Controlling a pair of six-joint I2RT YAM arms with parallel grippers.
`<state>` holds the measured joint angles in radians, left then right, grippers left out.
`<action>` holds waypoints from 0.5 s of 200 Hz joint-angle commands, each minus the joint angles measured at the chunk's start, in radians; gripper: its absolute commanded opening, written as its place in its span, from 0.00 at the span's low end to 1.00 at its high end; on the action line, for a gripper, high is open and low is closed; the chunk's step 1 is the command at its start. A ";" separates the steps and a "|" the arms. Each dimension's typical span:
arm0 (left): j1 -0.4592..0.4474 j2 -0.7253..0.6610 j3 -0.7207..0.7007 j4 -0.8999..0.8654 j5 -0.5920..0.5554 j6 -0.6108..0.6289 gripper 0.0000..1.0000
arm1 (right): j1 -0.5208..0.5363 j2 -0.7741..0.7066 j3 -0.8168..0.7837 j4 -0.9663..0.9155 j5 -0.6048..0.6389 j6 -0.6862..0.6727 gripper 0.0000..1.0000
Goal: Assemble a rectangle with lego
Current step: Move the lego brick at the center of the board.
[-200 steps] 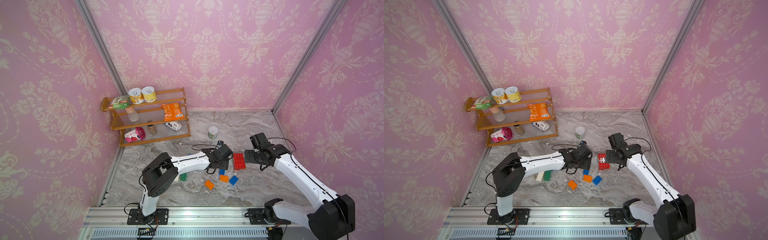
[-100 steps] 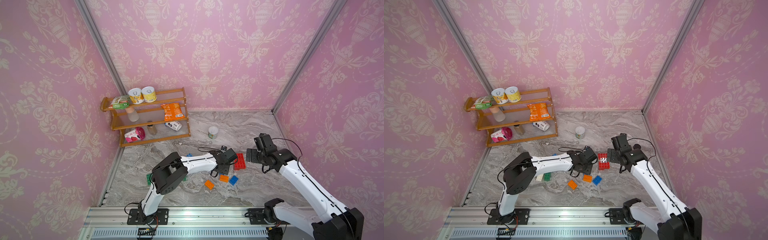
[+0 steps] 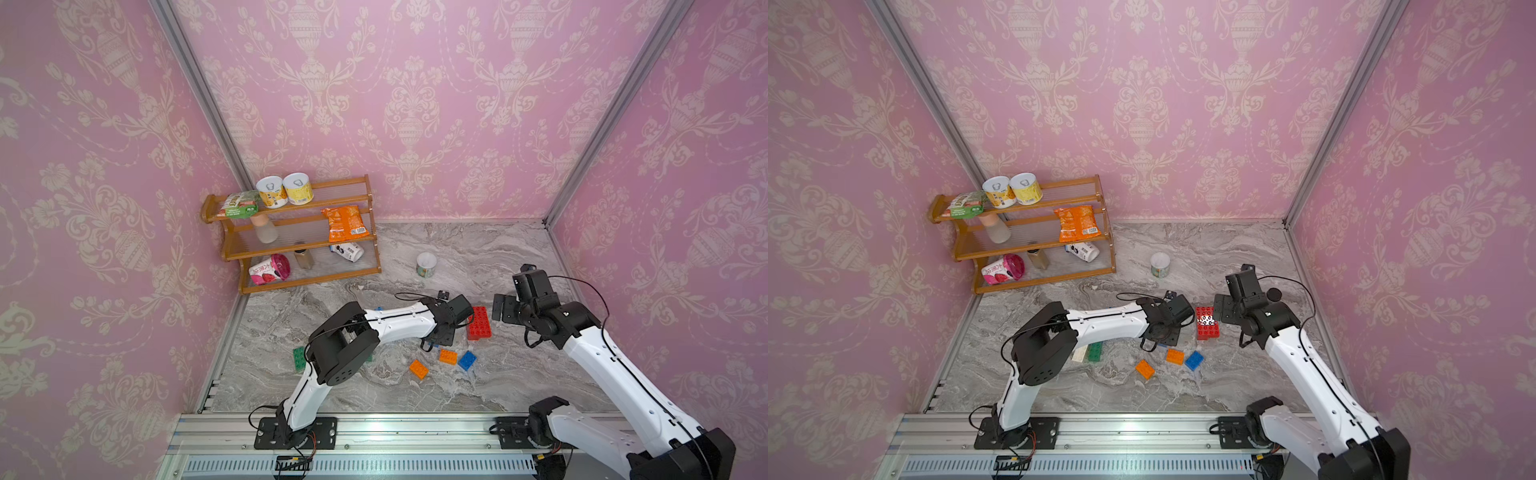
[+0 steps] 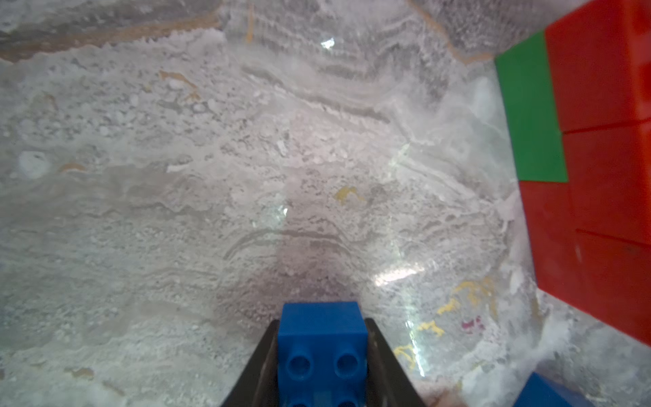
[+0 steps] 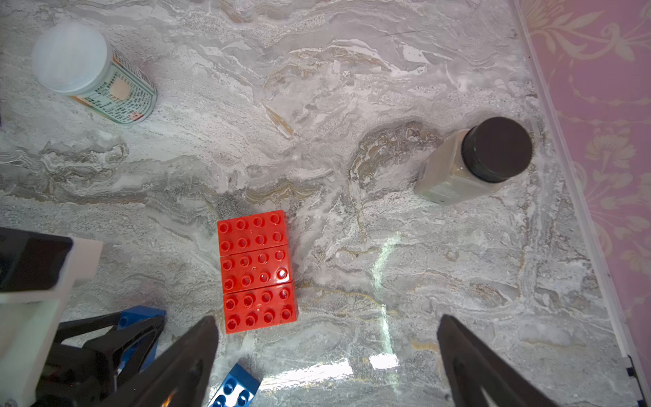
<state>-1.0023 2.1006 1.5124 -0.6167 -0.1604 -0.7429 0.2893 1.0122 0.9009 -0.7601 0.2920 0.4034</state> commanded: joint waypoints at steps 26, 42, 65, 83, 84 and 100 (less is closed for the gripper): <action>0.083 0.013 0.026 -0.054 -0.077 -0.049 0.22 | -0.015 -0.057 -0.033 0.044 -0.002 0.023 1.00; 0.106 0.023 0.033 -0.048 -0.068 -0.070 0.21 | -0.021 -0.067 -0.033 0.052 -0.011 0.034 1.00; 0.128 0.034 0.045 -0.031 -0.058 -0.102 0.23 | -0.027 -0.072 -0.027 0.047 -0.003 0.041 1.00; 0.135 0.050 0.069 -0.035 -0.058 -0.109 0.23 | -0.029 -0.076 -0.022 0.045 -0.008 0.041 1.00; 0.134 0.051 0.071 -0.035 -0.059 -0.109 0.23 | -0.029 -0.076 -0.022 0.045 -0.010 0.041 1.00; 0.141 0.065 0.083 -0.043 -0.059 -0.115 0.23 | -0.030 -0.080 -0.021 0.045 -0.019 0.043 1.00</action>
<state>-0.8658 2.1307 1.5600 -0.6285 -0.1928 -0.8196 0.2676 0.9497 0.8772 -0.7181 0.2848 0.4229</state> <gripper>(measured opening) 0.351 0.997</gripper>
